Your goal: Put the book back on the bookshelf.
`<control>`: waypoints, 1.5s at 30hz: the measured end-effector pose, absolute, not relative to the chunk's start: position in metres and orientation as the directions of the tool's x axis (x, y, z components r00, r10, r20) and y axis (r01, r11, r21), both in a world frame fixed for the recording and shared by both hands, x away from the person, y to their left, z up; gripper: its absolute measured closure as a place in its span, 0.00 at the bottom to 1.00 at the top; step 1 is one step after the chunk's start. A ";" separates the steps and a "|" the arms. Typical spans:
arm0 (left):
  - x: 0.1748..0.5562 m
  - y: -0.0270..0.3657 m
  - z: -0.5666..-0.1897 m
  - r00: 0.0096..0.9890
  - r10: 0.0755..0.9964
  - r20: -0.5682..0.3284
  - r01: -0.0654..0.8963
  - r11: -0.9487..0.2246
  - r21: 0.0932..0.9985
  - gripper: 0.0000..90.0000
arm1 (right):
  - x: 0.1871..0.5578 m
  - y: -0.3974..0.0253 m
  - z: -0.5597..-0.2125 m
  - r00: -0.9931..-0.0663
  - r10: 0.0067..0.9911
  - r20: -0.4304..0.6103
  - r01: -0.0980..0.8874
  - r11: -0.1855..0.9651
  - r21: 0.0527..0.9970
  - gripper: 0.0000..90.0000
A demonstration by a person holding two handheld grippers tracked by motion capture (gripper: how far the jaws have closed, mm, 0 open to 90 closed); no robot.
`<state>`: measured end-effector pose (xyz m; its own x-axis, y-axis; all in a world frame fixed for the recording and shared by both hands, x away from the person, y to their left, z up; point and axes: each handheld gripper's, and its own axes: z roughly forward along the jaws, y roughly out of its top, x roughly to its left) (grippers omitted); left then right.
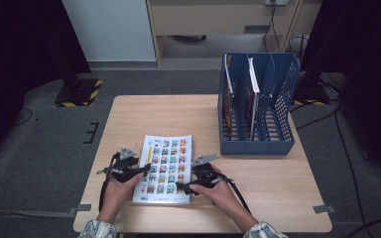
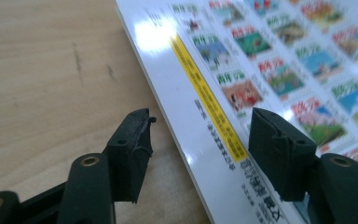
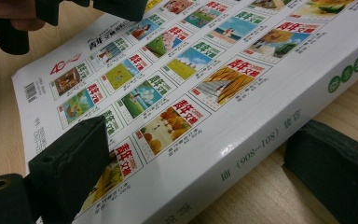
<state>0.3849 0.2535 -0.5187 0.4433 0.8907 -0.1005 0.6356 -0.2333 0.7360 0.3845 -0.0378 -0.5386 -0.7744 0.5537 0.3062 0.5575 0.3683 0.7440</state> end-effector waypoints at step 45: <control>0.387 0.256 -0.522 0.457 0.876 -0.154 0.649 -0.211 0.731 0.43 | 0.449 -0.008 -0.526 -0.766 0.522 0.374 0.599 0.369 0.711 0.24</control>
<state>0.3871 0.2556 -0.5219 0.4574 0.8759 -0.1536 0.6494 -0.2110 0.7306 0.4495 -0.0079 -0.5259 -0.7663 0.5224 0.3741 0.5987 0.3693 0.7107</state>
